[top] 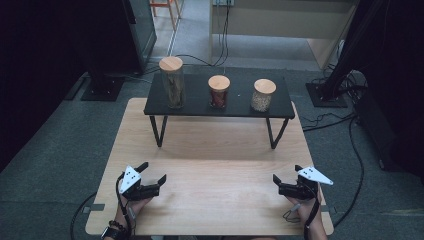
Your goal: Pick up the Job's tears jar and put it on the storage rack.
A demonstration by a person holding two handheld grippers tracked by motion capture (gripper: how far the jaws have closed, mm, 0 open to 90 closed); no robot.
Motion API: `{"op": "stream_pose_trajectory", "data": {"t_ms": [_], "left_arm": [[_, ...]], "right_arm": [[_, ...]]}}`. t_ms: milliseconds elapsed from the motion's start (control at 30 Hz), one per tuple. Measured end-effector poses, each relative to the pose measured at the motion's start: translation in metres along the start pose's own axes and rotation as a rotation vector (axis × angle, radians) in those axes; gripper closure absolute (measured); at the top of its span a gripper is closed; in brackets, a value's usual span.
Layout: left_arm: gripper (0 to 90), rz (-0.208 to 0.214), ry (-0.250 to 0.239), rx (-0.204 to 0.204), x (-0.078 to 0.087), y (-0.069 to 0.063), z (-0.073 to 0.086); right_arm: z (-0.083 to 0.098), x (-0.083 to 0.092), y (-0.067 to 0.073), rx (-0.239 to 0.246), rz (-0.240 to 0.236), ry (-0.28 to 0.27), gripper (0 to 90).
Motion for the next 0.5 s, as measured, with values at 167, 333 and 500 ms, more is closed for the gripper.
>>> {"op": "stream_pose_trajectory", "data": {"t_ms": [167, 333, 500], "left_arm": [[10.2, -0.002, 0.000, -0.002, 0.000, -0.001, 0.000], [10.2, -0.005, 0.002, -0.003, 0.000, -0.001, 0.000], [10.2, -0.007, 0.005, -0.004, 0.000, -0.002, -0.001]], "right_arm": [[0.010, 0.000, -0.001, -0.020, 0.009, -0.005, 1.4], [0.021, 0.000, -0.003, -0.030, 0.012, -0.012, 1.4], [0.027, 0.002, -0.004, -0.038, 0.012, -0.025, 1.4]]}}
Point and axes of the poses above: each handheld gripper's, and its own axes: x roughly backward along the jaws, z roughly out of its underside, y roughly to its left, the point moved 3 cm from there along -x, roughly forward along the jaws, and after that the axes turned 9 degrees about -z, right-handed, at the moved point
